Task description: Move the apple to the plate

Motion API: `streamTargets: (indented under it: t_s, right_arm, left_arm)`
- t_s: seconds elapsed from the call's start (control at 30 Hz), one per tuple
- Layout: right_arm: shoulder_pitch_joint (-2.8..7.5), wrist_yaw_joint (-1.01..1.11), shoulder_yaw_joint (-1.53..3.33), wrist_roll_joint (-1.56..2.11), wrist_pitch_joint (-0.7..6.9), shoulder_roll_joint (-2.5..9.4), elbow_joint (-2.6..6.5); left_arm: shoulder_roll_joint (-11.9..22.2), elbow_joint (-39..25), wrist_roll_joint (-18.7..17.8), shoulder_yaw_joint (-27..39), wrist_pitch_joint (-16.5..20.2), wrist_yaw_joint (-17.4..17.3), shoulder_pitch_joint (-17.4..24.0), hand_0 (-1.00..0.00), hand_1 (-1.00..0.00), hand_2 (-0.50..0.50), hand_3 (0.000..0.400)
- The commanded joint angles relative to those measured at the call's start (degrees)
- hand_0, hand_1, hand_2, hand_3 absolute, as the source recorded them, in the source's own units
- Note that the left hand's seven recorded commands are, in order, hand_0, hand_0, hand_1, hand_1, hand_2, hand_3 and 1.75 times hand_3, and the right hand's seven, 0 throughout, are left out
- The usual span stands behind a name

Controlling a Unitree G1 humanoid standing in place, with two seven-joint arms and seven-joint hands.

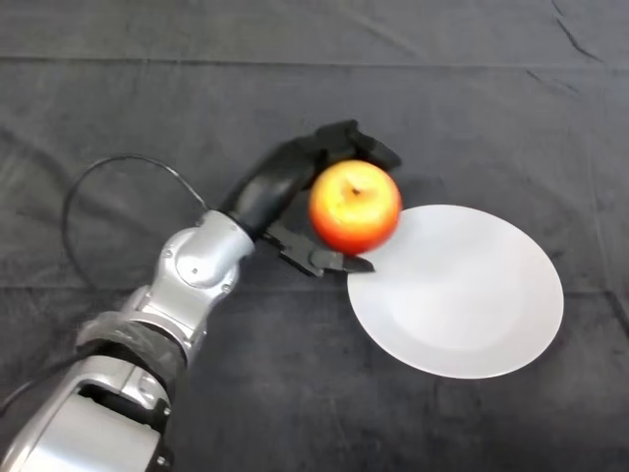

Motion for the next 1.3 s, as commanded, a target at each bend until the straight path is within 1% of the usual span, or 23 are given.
streamTargets:
  t_s: [0.03, 0.43, 0.83, 1.13, 1.17, 1.2, 1.27, 1.3]
  right_arm:
    - [-0.01, -0.27, -0.7, 0.01, -0.15, -0.66, -0.28]
    - [-0.04, -0.23, -0.72, 0.01, -0.16, -0.7, -0.19]
    - [-0.06, -0.19, -0.73, 0.01, -0.16, -0.73, -0.11]
    - [-0.08, -0.16, -0.74, 0.0, -0.17, -0.75, -0.06]
    - [-0.08, -0.16, -0.74, 0.0, -0.17, -0.75, -0.05]
    - [-0.08, -0.16, -0.74, 0.0, -0.17, -0.75, -0.05]
    - [-0.09, -0.15, -0.74, 0.0, -0.17, -0.76, -0.04]
    - [-0.09, -0.15, -0.74, 0.0, -0.17, -0.76, -0.04]
  left_arm:
    - [-0.7, -1.2, 1.3, -2.0, -1.0, 0.4, -3.5, -1.0, -0.56, -0.22, 0.4]
    - [-2.7, -0.3, 2.0, -10.0, 0.8, 0.0, -4.4, -1.0, -0.56, -0.22, 0.4]
    - [-2.5, 0.0, 3.0, -17.7, 4.4, -1.5, -4.7, -1.0, -0.56, -0.22, 0.4]
    - [-2.4, -0.5, 3.3, -21.7, 7.0, -2.2, -5.2, -1.0, -0.54, -0.23, 0.4]
    - [-2.4, -0.6, 3.2, -22.0, 7.2, -2.2, -5.2, -0.99, -0.53, -0.23, 0.395]
    - [-2.3, -0.7, 3.2, -22.3, 7.4, -2.3, -5.3, -0.8, -0.52, -0.14, 0.32]
    - [-2.1, -0.8, 3.2, -22.8, 7.8, -2.3, -5.3, -0.6, -0.5, -0.05, 0.24]
    - [-2.1, -0.8, 3.2, -23.0, 7.9, -2.2, -5.3, -0.45, -0.45, 0.0, 0.182]
